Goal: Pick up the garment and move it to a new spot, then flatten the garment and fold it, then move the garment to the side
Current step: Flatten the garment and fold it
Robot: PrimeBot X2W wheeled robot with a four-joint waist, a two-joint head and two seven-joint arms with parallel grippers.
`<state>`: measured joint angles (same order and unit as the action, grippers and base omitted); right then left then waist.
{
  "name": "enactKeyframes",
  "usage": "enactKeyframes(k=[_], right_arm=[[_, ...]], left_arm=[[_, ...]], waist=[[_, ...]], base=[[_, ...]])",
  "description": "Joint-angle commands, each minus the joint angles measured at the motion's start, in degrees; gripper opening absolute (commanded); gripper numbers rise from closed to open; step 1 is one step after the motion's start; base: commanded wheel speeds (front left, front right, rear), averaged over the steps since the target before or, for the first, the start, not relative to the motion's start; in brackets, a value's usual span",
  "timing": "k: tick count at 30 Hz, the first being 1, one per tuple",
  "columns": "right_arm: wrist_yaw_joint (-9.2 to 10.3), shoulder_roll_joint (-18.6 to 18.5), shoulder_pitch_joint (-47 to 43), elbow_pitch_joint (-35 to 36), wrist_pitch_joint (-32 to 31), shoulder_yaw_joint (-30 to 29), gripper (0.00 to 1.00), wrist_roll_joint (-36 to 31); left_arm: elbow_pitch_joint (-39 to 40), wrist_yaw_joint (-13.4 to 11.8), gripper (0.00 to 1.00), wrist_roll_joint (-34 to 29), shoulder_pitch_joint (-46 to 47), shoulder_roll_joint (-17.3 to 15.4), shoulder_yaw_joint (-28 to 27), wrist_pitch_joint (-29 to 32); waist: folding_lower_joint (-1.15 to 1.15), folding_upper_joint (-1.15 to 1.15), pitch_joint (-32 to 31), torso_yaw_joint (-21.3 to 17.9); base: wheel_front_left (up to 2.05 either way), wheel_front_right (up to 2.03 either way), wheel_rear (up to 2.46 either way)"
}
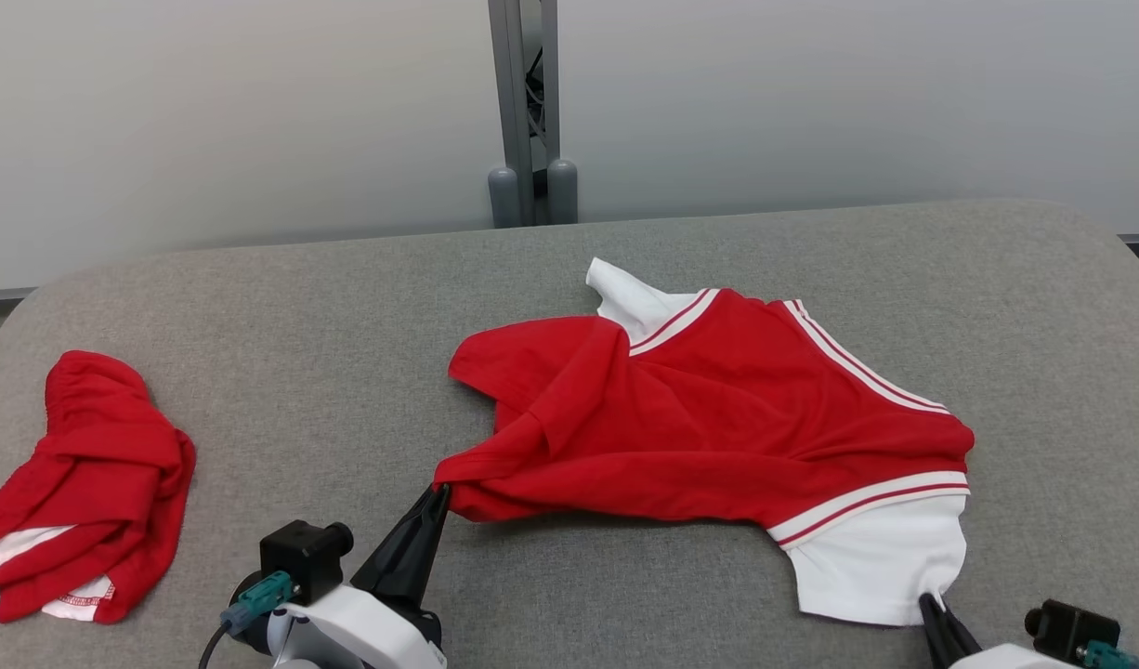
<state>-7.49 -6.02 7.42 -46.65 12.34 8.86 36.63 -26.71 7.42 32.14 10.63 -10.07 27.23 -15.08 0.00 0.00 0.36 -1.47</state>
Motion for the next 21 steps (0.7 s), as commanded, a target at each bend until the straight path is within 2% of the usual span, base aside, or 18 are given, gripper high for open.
enactKeyframes(k=[1,11,15,17,21], right_arm=[[0.01,-1.5,1.2,2.1,-0.5,0.5,0.0,0.5],[0.0,-7.7,6.6,15.4,-7.7,2.7,0.0,2.1],[0.01,-9.9,10.5,21.1,-12.4,2.3,0.0,4.0],[0.01,-10.9,13.1,23.5,-14.3,1.7,0.0,4.7],[0.01,-11.3,18.3,26.6,-17.7,0.2,0.0,7.1]], left_arm=[[0.5,0.1,0.0,-0.4,-0.7,-0.5,-0.6,-0.1],[3.1,0.1,0.0,0.5,0.6,-1.1,-1.9,-0.1],[4.3,0.1,0.0,3.0,2.4,-1.6,-1.8,-0.1],[4.3,0.0,0.0,3.9,4.0,-2.1,-3.4,-0.1],[2.3,0.1,0.0,7.1,6.4,-1.0,-5.1,-0.1]], waist=[[0.0,0.0,-0.3,-0.1],[0.0,0.0,-1.7,-0.5],[0.0,0.0,-2.4,-0.6],[0.0,0.0,-2.7,-0.5],[0.0,0.0,-3.5,-0.3]], base=[[0.0,0.0,0.0],[0.0,0.0,0.0],[0.0,0.0,0.0],[0.0,0.0,0.0],[0.0,0.0,0.0]])
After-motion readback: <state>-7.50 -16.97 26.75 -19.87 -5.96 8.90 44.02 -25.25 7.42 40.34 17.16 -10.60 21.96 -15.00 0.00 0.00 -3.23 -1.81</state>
